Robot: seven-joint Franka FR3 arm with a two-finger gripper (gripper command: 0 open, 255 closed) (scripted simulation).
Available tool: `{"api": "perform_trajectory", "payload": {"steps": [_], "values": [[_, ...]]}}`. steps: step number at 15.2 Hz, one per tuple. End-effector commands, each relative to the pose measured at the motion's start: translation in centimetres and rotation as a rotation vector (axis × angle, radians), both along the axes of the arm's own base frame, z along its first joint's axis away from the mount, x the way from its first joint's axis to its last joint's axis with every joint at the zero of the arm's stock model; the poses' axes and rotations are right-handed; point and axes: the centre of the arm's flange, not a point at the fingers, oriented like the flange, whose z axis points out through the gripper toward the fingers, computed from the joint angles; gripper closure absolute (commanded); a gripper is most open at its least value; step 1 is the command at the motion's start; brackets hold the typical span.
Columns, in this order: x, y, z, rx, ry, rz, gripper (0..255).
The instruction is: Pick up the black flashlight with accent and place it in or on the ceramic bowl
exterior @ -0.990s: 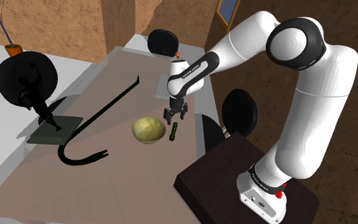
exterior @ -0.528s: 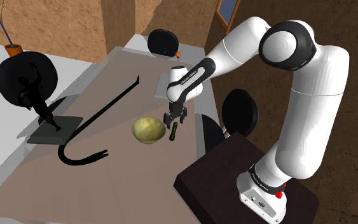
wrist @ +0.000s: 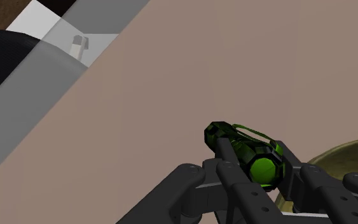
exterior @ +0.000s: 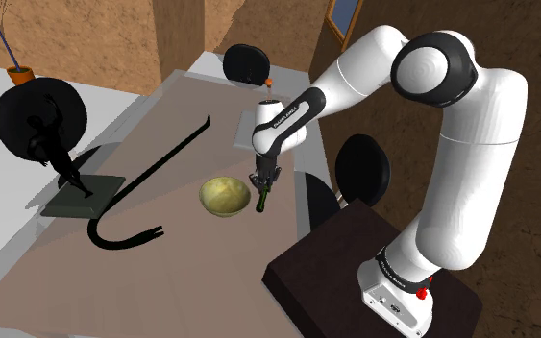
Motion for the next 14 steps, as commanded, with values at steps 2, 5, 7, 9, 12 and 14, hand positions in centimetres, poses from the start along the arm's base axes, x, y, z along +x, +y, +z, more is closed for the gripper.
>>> {"api": "perform_trajectory", "payload": {"steps": [2, 5, 7, 9, 12, 14], "values": [[0.0, 0.0, 0.0, 0.0, 0.0, 0.0, 255], [0.0, 0.0, 0.0, 0.0, 0.0, 0.0, 255], [0.0, 0.0, 0.0, 0.0, 0.0, 0.0, 255], [0.0, 0.0, 1.0, 0.0, 0.0, 0.0, 255], [0.0, 0.0, 2.6, 0.0, 0.0, 0.0, 255], [0.0, 0.0, 3.7, 0.0, 0.0, 0.0, 255]]}}
